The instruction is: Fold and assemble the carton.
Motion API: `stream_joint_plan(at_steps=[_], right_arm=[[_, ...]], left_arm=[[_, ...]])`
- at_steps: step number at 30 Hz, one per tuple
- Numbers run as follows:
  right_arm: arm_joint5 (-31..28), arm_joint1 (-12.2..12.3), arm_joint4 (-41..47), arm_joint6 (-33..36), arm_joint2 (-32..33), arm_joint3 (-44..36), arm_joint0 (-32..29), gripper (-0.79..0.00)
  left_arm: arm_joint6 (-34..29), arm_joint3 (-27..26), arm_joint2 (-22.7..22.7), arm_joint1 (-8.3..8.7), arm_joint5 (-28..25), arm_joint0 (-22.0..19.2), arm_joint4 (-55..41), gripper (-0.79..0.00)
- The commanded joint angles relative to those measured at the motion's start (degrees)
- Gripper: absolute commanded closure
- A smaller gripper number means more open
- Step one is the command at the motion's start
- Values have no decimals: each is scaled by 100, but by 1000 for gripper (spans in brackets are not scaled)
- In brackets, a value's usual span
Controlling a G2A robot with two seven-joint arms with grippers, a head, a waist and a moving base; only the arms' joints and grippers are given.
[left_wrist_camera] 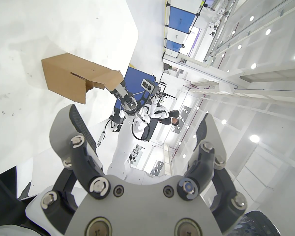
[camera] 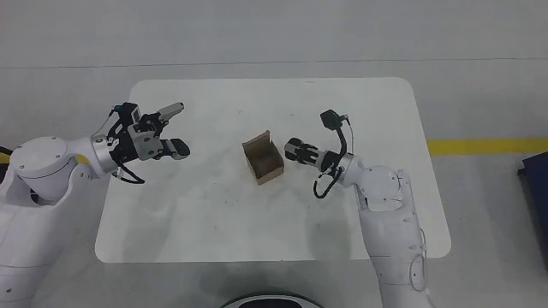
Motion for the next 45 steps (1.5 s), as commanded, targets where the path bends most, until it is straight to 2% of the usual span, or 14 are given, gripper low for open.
stream_joint_plan(at_steps=[1, 8, 13, 20, 30, 32, 35, 38, 40, 45], right_arm=[[4, 12, 60, 94, -119, 244, 197, 0], [195, 46, -11, 568, -687, 1179, 917, 0], [293, 90, -147, 656, -885, 1388, 1117, 0], [595, 143, -465, 449, -1121, 1231, 1100, 0], [616, 225, -392, 210, -1266, 732, 853, 0], [623, 245, -353, 164, -1263, 651, 796, 0], [631, 275, -326, 115, -1259, 605, 745, 0], [602, 302, -244, 52, -1251, 643, 717, 0], [572, 321, -204, 26, -1251, 667, 709, 0], [541, 341, -96, -34, -1230, 656, 672, 0]], left_arm=[[0, 0, 0, 0, 0, 0, 0, -785], [0, 0, 0, 0, 0, 0, 0, -785], [0, 0, 0, 0, 0, 0, 0, -785], [0, 0, 0, 0, 0, 0, 0, -785], [0, 0, 0, 0, 0, 0, 0, -785], [-62, -435, 86, 16, -54, 9, 302, -785], [-325, -1163, 208, 76, 185, 28, 928, -785], [-552, -1561, 452, 94, 487, 30, 1151, -785], [-576, -1655, 708, 89, 574, -9, 1366, -785], [-176, -1375, 1235, -1, 527, -172, 1427, -785]])
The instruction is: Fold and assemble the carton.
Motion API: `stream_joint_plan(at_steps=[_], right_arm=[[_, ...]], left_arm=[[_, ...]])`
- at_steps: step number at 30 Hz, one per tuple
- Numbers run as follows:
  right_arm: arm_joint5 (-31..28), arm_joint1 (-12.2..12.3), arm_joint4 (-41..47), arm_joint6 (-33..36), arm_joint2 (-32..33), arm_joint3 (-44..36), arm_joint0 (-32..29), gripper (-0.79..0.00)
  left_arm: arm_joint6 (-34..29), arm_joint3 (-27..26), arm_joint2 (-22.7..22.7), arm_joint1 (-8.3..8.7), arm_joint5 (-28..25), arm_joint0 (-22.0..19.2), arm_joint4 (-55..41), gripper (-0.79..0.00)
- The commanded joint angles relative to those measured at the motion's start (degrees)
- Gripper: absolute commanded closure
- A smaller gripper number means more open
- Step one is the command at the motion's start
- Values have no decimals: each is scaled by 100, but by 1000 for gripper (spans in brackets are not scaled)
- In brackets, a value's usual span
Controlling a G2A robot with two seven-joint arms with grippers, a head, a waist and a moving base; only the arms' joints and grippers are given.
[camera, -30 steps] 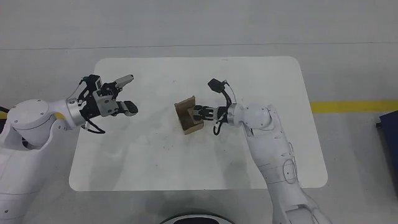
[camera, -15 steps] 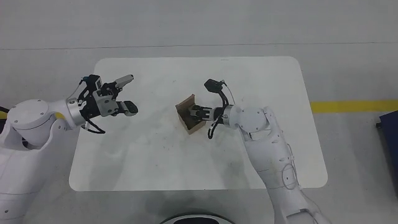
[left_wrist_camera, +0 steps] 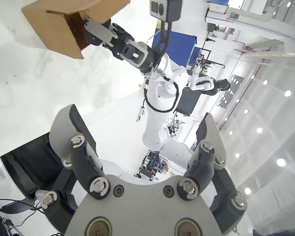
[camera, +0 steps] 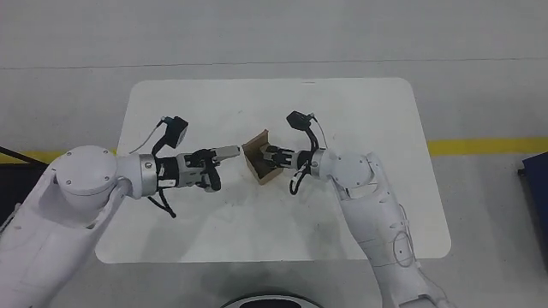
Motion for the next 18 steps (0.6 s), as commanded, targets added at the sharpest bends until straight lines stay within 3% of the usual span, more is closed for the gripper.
stream_joint_plan(at_steps=[1, 18], right_arm=[[1, -1, -4, 3, -1, 0, 1, 0], [-27, 0, 17, -31, 3, -24, -9, 0]], left_arm=[[162, 141, 153, -42, -57, -68, -116, -785], [1239, 1289, 1678, -511, -585, -1002, 113, -785]])
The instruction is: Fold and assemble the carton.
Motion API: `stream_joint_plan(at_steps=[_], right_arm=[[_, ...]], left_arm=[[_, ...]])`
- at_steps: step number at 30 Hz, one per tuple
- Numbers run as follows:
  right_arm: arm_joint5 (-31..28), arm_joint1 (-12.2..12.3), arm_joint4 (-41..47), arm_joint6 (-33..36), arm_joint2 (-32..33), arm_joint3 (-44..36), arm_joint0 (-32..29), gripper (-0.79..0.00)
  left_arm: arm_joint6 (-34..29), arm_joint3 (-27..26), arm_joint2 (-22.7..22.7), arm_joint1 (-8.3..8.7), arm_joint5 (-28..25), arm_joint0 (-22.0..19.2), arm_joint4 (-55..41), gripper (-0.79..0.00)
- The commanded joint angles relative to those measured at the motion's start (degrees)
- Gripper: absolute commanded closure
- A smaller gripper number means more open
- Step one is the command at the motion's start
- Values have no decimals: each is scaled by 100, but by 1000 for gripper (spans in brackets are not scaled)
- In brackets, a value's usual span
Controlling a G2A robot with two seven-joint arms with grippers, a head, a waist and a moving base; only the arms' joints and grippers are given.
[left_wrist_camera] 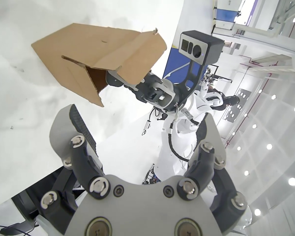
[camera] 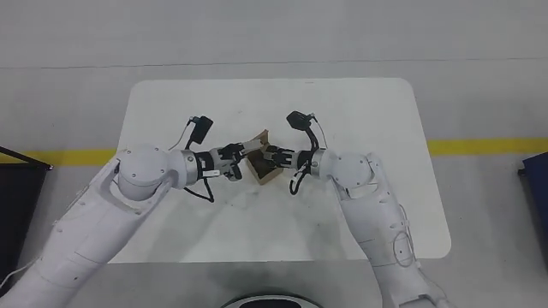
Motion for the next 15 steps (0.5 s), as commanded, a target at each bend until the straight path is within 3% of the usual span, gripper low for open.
stream_joint_plan(at_steps=[1, 8, 12, 15], right_arm=[[-184, 11, 152, -87, 34, -105, -85, 0], [-942, 187, 902, -231, 847, -921, -900, 0], [-547, 236, 741, -515, 986, -806, -960, 0], [-244, 230, 643, -457, 705, -292, -557, 0]], left_arm=[[46, 88, 101, -46, -17, -91, -11, -785], [147, 261, 294, -148, -76, -287, 134, -785], [183, 268, 436, -197, -137, -392, 390, -785], [167, 280, 567, -240, -234, -475, 582, -785]])
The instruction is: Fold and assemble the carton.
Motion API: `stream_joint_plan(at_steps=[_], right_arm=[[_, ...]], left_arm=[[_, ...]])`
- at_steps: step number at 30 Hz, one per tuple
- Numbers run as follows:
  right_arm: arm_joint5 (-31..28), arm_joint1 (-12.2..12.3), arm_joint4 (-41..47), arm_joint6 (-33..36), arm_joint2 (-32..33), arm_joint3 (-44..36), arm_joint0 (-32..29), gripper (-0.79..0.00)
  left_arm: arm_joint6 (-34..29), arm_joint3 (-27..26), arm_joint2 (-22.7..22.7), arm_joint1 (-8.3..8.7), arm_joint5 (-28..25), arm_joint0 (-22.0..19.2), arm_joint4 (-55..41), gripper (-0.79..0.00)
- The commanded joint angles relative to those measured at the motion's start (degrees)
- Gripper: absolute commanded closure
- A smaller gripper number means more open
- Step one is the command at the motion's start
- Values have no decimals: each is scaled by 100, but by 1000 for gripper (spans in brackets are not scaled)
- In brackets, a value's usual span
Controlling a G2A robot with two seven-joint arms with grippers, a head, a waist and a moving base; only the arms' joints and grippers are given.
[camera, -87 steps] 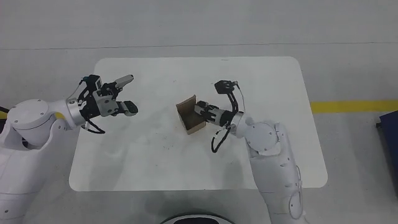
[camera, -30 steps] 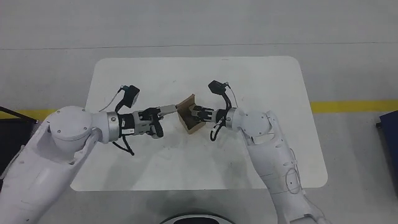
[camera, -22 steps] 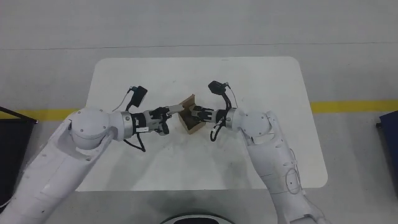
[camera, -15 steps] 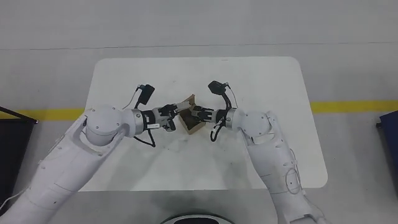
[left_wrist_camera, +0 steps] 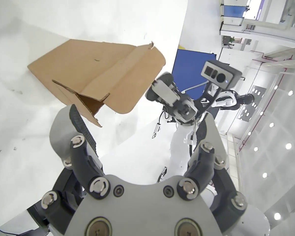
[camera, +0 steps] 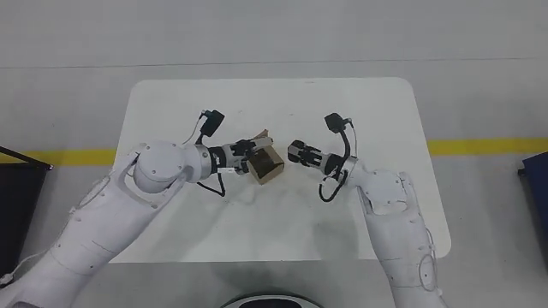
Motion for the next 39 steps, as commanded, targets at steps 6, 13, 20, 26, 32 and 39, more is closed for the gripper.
stream_joint_plan(at_steps=[6, 13, 20, 26, 32, 39], right_arm=[[246, -43, 74, 45, -611, 1221, 893, 0], [85, 6, 218, 166, -726, 1321, 900, 0], [54, 74, 332, 235, -739, 1194, 753, 0], [-32, 124, 574, 246, -714, 1289, 744, 0], [-321, 200, 842, 274, -584, 1025, 557, 0], [-624, 263, 1289, 740, -670, 844, 655, 0]], left_arm=[[71, 60, 374, -106, -165, -152, 637, -785], [127, 181, 514, -193, -279, -232, 939, -785], [107, 253, 551, -263, -316, -261, 1053, -785], [199, 168, 346, -282, -511, -188, 914, -785], [365, -480, -536, -157, -637, 175, 382, -785], [521, -1320, -2039, 77, -732, 1016, -82, -785]])
